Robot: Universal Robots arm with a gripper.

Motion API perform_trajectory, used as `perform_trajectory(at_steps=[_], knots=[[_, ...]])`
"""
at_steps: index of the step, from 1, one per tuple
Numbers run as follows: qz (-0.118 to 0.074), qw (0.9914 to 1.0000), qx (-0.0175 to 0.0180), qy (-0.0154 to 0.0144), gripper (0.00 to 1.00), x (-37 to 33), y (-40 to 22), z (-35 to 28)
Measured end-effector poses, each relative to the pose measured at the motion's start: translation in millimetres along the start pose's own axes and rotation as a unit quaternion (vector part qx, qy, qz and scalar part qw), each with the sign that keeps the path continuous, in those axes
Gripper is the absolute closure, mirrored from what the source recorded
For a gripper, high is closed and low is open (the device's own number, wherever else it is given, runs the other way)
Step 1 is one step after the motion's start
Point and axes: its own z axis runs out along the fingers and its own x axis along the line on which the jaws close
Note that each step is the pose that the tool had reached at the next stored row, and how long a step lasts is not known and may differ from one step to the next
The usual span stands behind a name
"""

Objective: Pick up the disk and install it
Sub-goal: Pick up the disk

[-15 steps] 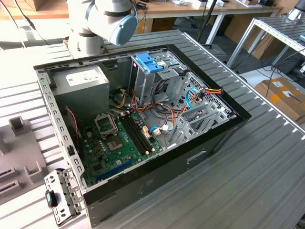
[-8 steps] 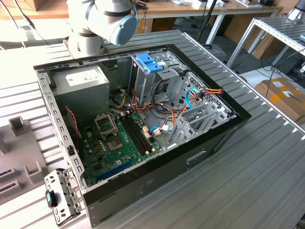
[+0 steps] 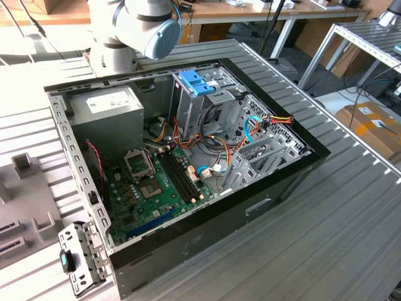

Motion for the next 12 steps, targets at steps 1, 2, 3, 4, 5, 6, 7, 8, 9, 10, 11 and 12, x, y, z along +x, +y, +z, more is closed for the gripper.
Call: perform_trajectory(at_steps=[1, 2, 3, 4, 5, 6, 7, 8, 9, 10, 11, 12], knots=[[0.000, 1.00000, 0.0000, 0.0000, 0.64, 0.0, 0.0, -0.7], [0.000, 1.00000, 0.0000, 0.0000, 0.64, 0.0, 0.0, -1.4], [0.000, 1.00000, 0.0000, 0.0000, 0.64, -0.1, 0.0, -2.1], [0.000, 1.00000, 0.0000, 0.0000, 0.64, -0.1, 0.0, -2.6], [0.000, 1.00000, 0.0000, 0.0000, 0.64, -0.1, 0.0, -3.4], [0.000, 1.00000, 0.0000, 0.0000, 0.64, -0.1, 0.0, -4.1], [0.000, 1.00000, 0.0000, 0.0000, 0.64, -0.1, 0.0, -4.9], [0.000, 1.00000, 0.0000, 0.0000, 0.64, -0.1, 0.0, -5.7], [0.000, 1.00000, 0.0000, 0.0000, 0.64, -0.1, 0.0, -7.1], [0.000, 1.00000, 0.0000, 0.0000, 0.64, -0.1, 0.0, -8.1], [0.000, 1.00000, 0.0000, 0.0000, 0.64, -0.1, 0.0, -8.8], [0.000, 1.00000, 0.0000, 0.0000, 0.64, -0.1, 0.0, -9.9]])
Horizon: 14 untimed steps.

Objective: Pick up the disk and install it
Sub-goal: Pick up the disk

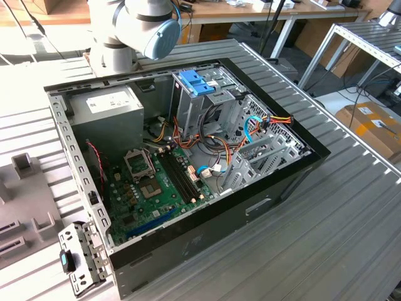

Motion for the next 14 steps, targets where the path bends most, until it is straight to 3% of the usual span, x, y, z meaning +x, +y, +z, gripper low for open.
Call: perform_trajectory(at_steps=[14], knots=[[0.000, 1.00000, 0.0000, 0.0000, 0.64, -0.1, 0.0, -13.1]])
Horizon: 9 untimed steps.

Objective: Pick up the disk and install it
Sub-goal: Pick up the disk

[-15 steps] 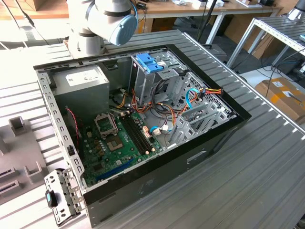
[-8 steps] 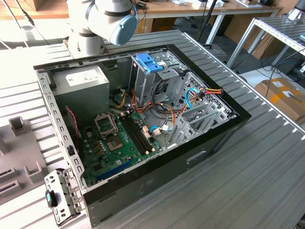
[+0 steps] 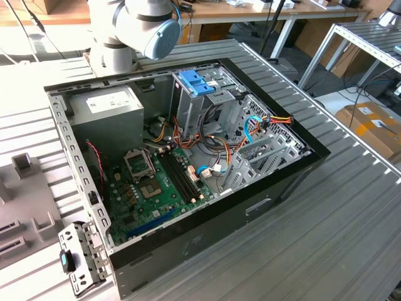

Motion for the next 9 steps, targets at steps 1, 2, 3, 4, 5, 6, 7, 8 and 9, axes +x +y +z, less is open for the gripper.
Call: perform_trajectory(at_steps=[1, 2, 3, 4, 5, 6, 7, 8, 9], knots=[[0.000, 1.00000, 0.0000, 0.0000, 0.64, 0.0, 0.0, -1.6], [0.000, 1.00000, 0.0000, 0.0000, 0.64, 0.0, 0.0, -2.6], [0.000, 1.00000, -0.0001, 0.0000, 0.64, 0.0, 0.0, -3.7], [0.000, 1.00000, 0.0000, 0.0000, 0.64, -0.1, 0.0, -5.1], [0.000, 1.00000, 0.0000, 0.0000, 0.64, 0.0, -0.1, -6.1], [0.000, 1.00000, 0.0000, 0.0000, 0.64, 0.0, 0.0, -6.8], [0.000, 1.00000, 0.0000, 0.0000, 0.64, -0.1, -0.1, -7.8], [0.000, 1.00000, 0.0000, 0.0000, 0.64, -0.1, -0.1, -8.4], [0.000, 1.00000, 0.0000, 0.0000, 0.64, -0.1, 0.0, -9.3]])
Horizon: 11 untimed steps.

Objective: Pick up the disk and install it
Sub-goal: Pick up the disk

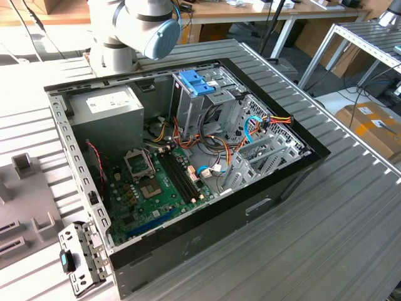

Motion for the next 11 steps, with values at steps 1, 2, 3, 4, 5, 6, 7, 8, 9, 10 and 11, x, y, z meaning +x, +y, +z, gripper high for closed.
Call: perform_trajectory(at_steps=[1, 2, 3, 4, 5, 6, 7, 8, 9, 10, 11], knots=[[0.000, 1.00000, 0.0000, 0.0000, 0.64, 0.0, 0.0, -0.7], [0.000, 1.00000, 0.0000, 0.0000, 0.64, 0.0, 0.0, -1.8], [0.000, 1.00000, 0.0000, 0.0000, 0.64, 0.0, 0.0, -2.6], [0.000, 1.00000, 0.0000, 0.0000, 0.64, 0.0, 0.0, -3.4], [0.000, 1.00000, 0.0000, 0.0000, 0.64, 0.0, 0.0, -4.2], [0.000, 1.00000, 0.0000, 0.0000, 0.64, -0.1, 0.0, -6.1], [0.000, 1.00000, 0.0000, 0.0000, 0.64, -0.1, 0.0, -6.9], [0.000, 1.00000, 0.0000, 0.0000, 0.64, -0.1, 0.0, -7.7], [0.000, 1.00000, 0.0000, 0.0000, 0.64, -0.1, 0.0, -8.8], [0.000, 1.00000, 0.0000, 0.0000, 0.64, -0.1, 0.0, -9.8], [0.000, 1.00000, 0.0000, 0.0000, 0.64, -0.1, 0.0, -10.6]])
